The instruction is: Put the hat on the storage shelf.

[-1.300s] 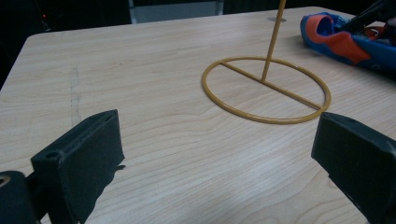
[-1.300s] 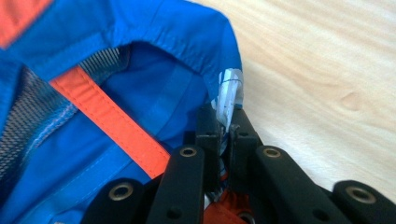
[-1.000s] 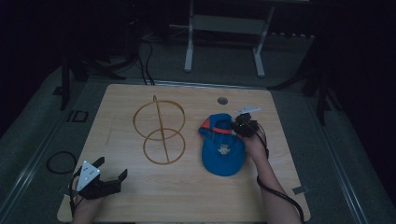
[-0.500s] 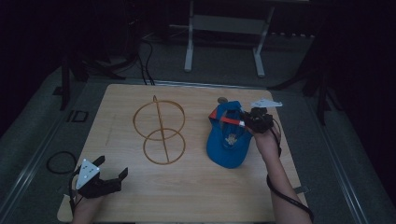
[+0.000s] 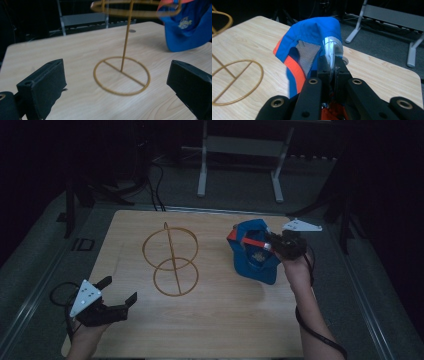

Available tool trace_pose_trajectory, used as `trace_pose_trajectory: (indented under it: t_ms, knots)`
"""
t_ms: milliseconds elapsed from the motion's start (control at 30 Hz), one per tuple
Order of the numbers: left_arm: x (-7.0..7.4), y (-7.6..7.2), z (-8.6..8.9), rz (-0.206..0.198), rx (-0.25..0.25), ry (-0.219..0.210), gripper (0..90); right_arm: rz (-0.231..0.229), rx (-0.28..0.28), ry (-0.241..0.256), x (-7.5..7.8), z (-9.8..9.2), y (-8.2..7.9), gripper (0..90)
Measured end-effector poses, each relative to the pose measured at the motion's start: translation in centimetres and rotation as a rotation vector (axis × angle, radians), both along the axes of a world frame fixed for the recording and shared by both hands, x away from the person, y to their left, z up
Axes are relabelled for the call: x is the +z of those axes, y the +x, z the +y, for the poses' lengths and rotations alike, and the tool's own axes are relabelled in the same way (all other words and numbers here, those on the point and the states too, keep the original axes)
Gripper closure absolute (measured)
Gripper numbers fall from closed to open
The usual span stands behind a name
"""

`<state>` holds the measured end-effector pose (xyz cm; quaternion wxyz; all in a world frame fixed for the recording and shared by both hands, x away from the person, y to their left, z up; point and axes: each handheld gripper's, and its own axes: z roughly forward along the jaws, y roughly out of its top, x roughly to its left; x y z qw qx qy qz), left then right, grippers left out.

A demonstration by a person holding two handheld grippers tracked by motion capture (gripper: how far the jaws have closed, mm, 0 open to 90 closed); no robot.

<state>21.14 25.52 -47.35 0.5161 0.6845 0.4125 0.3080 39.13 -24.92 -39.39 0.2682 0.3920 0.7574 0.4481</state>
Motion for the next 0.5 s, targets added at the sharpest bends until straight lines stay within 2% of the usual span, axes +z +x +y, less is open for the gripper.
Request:
trace_pose_trajectory:
  t_ms: [200, 267, 300, 333, 367, 400, 467, 500]
  knots:
    - [4.4, 1.1, -1.6, -0.036, -0.048, 0.025, 2.4, -0.024, 0.004, 0.016, 1.3, -0.5, -0.9, 86.7]
    - [4.8, 1.3, -1.8, -0.039, -0.058, 0.025, 3.9, -0.032, 0.005, 0.012, 1.5, -0.6, -1.1, 86.7]
    - [6.0, 1.8, -2.7, -0.051, -0.067, 0.027, 4.1, -0.039, 0.009, 0.001, 1.9, -0.5, -1.4, 86.8]
    - [6.6, 2.1, -3.1, -0.061, -0.078, 0.039, 4.1, -0.041, 0.012, 0.004, 2.0, -0.5, -1.5, 86.8]
    - [6.6, 2.1, -3.1, -0.061, -0.078, 0.039, 4.1, -0.041, 0.012, 0.004, 2.0, -0.5, -1.5, 86.8]
    - [7.6, 2.6, -4.1, -0.074, -0.094, 0.057, 4.1, -0.051, 0.015, -0.003, 2.5, -0.6, -1.7, 86.9]
    - [8.7, 3.4, -5.1, -0.076, -0.11, 0.08, 4.1, -0.062, 0.02, 0.002, 2.9, -0.6, -2.0, 86.9]
    - [8.7, 3.4, -5.1, -0.076, -0.11, 0.08, 4.1, -0.068, 0.02, 0.002, 3.2, -0.5, -2.1, 86.9]
